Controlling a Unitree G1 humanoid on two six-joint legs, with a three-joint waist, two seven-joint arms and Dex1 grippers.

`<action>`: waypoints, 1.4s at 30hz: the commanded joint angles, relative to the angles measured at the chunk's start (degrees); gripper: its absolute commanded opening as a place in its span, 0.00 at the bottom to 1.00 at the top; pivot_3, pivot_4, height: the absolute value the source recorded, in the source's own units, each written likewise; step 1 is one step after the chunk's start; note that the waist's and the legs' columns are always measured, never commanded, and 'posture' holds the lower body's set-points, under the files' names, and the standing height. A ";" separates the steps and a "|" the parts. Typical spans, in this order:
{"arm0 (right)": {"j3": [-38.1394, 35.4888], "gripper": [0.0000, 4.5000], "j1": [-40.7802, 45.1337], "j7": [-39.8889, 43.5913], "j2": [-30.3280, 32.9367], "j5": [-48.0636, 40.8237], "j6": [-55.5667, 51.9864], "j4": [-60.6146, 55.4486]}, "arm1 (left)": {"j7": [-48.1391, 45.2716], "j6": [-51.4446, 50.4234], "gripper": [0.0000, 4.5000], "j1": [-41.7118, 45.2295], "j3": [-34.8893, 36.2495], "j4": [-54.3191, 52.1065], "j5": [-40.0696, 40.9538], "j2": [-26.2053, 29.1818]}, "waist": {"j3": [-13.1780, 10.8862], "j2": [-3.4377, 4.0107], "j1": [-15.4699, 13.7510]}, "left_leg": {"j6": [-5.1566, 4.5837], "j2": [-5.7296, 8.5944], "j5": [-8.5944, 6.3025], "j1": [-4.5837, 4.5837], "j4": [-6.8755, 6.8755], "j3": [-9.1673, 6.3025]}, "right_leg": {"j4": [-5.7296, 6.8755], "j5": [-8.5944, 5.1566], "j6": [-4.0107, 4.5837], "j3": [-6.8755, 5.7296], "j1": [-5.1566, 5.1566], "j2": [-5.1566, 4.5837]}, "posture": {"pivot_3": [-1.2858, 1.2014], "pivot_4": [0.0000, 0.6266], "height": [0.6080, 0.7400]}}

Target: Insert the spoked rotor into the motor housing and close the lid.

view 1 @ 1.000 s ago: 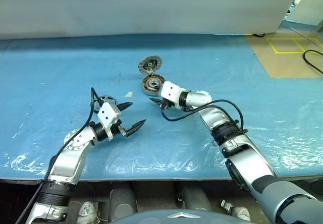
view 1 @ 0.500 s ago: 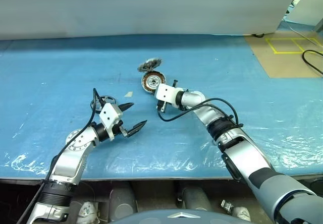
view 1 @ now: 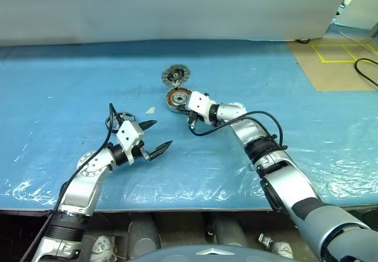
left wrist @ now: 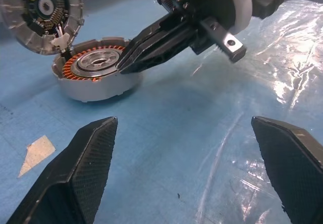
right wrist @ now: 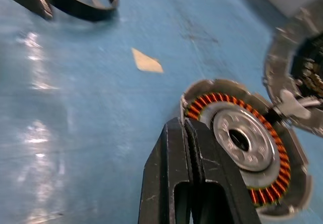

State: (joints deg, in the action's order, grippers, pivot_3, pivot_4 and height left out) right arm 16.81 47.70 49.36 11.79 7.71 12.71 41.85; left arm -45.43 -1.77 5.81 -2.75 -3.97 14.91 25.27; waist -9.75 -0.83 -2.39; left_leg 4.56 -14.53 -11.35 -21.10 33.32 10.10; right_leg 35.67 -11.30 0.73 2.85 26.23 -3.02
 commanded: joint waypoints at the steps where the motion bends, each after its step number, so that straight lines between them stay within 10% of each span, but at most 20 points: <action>1: 0.31 0.00 -3.42 6.95 0.85 -4.42 -5.17 -9.58 | 0.12 0.56 1.00 -0.14 0.37 -1.78 0.06 0.30 | 0.00 0.00 -0.10 | 0.00 -0.01 0.00 0.00 -0.01 0.00 | 0.00 0.00 0.00 -0.01 0.00 0.00 | 0.52 0.24 1.00; 7: 3.54 0.00 -10.82 14.77 4.10 -6.60 -13.81 -23.43 | 0.09 0.56 1.00 -0.39 0.24 -1.82 -0.09 0.31 | 0.00 0.00 -0.19 | -0.01 -0.01 -0.01 0.02 0.00 0.00 | -0.01 0.00 0.00 -0.02 -0.02 -0.01 | 0.52 0.24 1.00; 12: -0.26 0.00 -7.28 2.63 0.61 -4.77 -9.72 -18.96 | -0.18 0.52 1.00 0.04 -0.06 -1.41 -0.23 0.23 | 0.00 0.00 0.22 | 0.01 0.00 -0.01 0.09 0.00 0.00 | 0.01 0.00 0.00 0.05 -0.01 0.00 | 0.52 0.24 1.00; 20: 1.42 0.49 -3.51 -1.77 0.76 -1.23 -6.29 -12.62 | -0.06 0.66 1.00 0.08 -0.05 -1.31 -0.43 0.06 | 0.00 0.00 -0.15 | 0.03 0.07 0.01 0.01 0.00 0.00 | -0.06 -0.02 -0.02 0.03 -0.03 -0.04 | 0.52 0.24 1.00; 42: 4.85 0.49 9.33 -0.55 0.73 6.45 -0.20 5.42 | 0.01 0.48 1.00 -0.31 -0.38 -1.21 -0.88 -0.59 | 0.00 0.00 0.07 | 0.03 0.04 0.01 -0.02 -0.02 0.00 | 0.00 -0.02 -0.02 0.02 0.04 -0.02 | 0.52 0.24 1.00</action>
State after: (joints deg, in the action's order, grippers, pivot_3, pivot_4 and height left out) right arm 21.22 54.51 46.85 12.12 13.95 11.12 48.08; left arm -45.44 -1.78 5.52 -2.93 -3.98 13.87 24.68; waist -9.75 -0.82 -2.32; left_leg 4.59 -14.49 -11.35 -21.11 33.30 10.10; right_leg 35.68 -11.31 0.71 2.87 26.27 -3.05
